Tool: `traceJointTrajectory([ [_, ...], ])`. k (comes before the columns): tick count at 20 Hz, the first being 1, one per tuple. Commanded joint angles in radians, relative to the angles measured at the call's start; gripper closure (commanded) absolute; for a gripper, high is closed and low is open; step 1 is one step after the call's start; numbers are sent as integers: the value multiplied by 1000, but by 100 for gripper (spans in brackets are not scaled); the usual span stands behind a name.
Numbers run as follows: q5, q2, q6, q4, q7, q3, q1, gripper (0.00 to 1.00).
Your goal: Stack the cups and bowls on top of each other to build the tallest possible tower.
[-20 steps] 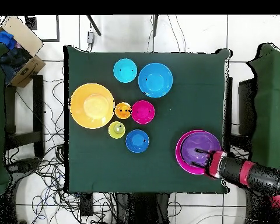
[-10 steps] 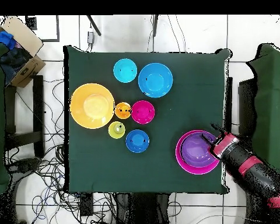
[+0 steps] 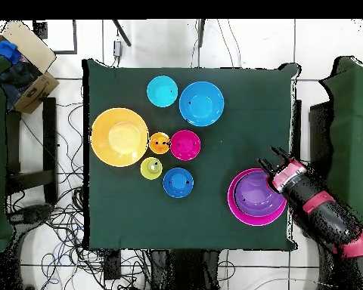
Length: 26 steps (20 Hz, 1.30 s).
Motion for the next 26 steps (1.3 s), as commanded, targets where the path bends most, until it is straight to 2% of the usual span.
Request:
traceJointTrajectory([
  [1,-59,95,1,-102,-64,-15,104,0],
  [5,-58,118,-10,-88,-57,5,104,0],
  [9,-74,224,-15,-106,-142,21,78,0],
  [14,-44,309,43,-133,-232,85,47,0],
  [18,-75,403,41,-168,-307,94,37,0],
  [22,-49,485,73,-202,-326,76,41,0],
  [26,-17,471,86,-199,-230,71,86,0],
])
